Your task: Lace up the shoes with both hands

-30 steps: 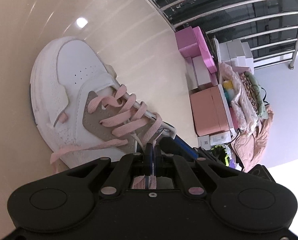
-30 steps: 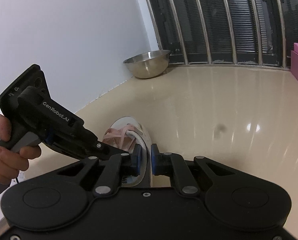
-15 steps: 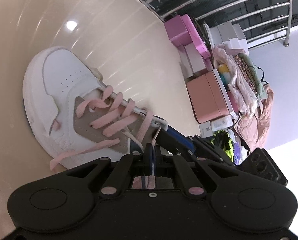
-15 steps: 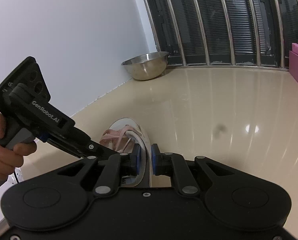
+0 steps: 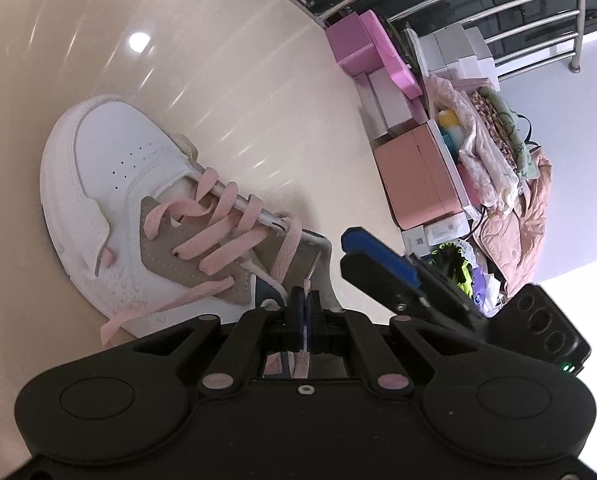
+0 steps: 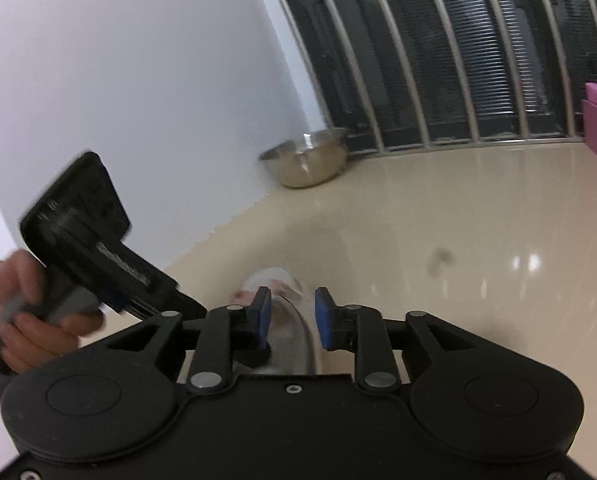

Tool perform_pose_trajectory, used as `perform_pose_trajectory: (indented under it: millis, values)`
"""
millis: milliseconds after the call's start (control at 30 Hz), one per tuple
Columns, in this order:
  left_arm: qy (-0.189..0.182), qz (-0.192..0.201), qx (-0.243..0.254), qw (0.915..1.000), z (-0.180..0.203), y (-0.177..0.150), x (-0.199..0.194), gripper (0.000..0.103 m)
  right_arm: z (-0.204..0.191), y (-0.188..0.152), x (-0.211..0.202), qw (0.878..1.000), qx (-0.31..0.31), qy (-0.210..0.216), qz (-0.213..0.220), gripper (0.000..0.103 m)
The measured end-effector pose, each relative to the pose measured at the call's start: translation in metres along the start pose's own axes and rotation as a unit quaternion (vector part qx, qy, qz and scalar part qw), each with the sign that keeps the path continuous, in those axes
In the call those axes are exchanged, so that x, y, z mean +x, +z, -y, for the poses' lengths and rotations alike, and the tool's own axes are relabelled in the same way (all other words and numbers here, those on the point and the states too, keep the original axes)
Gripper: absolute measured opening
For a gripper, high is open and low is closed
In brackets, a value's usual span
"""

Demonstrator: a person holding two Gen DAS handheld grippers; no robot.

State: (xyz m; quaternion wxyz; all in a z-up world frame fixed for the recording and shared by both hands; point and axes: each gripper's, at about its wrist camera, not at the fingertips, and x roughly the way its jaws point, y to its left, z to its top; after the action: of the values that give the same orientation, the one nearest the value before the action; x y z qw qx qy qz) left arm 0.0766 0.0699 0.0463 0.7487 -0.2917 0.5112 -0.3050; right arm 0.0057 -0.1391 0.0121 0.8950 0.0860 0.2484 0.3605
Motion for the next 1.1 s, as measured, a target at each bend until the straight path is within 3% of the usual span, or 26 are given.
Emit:
perform_pose_trajectory:
  millis: [433, 567, 667, 900, 1100]
  values:
    - [0.000, 0.006, 0.016, 0.9999, 0.003, -0.001, -0.004, 0.002, -0.029, -0.002, 0.024, 0.987, -0.134, -0.078, -0.036, 0.021]
    - [0.007, -0.001, 0.025, 0.9997, 0.006, 0.000, -0.002, 0.002, -0.031, 0.000, 0.022, 0.988, -0.127, -0.077, -0.033, 0.021]
    - [0.009, -0.004, 0.028, 0.9995, 0.007, 0.000, -0.002, 0.002, -0.032, 0.007, 0.015, 0.993, -0.107, -0.046, -0.022, 0.021]
    - [0.004, -0.003, 0.027, 0.9996, 0.005, 0.000, -0.002, 0.002, -0.037, 0.004, 0.028, 0.986, -0.146, -0.064, -0.057, 0.021]
    - [0.013, -0.001, 0.037, 0.9992, 0.008, 0.000, 0.000, 0.002, -0.042, 0.003, 0.023, 0.983, -0.158, -0.070, -0.055, 0.021]
